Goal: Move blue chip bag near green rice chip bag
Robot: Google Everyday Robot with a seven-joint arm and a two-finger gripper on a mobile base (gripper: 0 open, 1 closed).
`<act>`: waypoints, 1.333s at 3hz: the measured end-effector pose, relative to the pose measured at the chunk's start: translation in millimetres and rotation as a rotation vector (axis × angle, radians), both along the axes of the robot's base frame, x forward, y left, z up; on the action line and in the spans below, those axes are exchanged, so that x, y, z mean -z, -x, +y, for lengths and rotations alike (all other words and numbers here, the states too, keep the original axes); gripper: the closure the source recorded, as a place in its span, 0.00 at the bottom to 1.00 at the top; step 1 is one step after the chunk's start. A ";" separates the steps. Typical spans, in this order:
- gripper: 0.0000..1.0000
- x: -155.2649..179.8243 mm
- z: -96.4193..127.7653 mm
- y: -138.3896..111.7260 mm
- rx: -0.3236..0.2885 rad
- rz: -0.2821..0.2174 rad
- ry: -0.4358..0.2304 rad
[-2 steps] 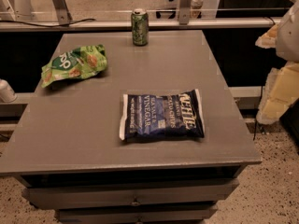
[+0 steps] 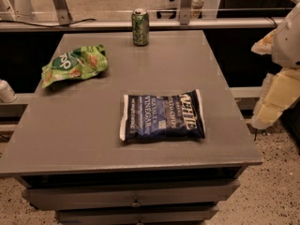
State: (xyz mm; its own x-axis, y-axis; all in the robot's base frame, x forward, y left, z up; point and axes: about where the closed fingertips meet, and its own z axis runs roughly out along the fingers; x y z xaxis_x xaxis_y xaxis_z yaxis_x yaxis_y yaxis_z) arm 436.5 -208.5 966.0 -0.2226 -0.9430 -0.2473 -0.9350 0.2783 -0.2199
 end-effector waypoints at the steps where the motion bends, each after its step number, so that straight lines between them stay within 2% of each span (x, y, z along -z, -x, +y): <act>1: 0.00 31.3 35.7 0.5 -0.014 0.039 -0.121; 2: 0.00 61.5 81.4 -6.8 -0.042 0.068 -0.244; 3: 0.00 92.3 114.7 -14.1 -0.043 0.091 -0.339; 4: 0.19 117.2 137.3 -22.2 -0.023 0.098 -0.401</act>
Offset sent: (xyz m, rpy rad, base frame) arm 0.0199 0.1380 -0.0999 0.4048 0.1060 0.0776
